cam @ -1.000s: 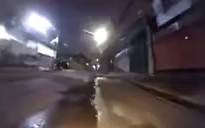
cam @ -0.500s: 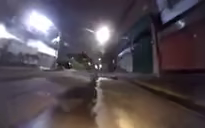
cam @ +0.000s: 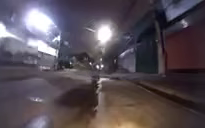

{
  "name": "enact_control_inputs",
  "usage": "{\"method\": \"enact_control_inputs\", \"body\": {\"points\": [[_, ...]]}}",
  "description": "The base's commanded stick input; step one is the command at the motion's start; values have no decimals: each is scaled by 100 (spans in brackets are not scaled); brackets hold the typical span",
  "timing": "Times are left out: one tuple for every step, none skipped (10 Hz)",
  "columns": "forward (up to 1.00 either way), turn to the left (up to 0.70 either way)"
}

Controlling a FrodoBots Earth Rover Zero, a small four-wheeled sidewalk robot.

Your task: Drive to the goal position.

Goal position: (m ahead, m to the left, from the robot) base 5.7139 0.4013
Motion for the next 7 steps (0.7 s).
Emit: {"method": "enact_control_inputs", "body": {"points": [[70, -31], [70, -35], [70, -35], [70, -35], [70, -35], [70, -35], [70, -35]]}}
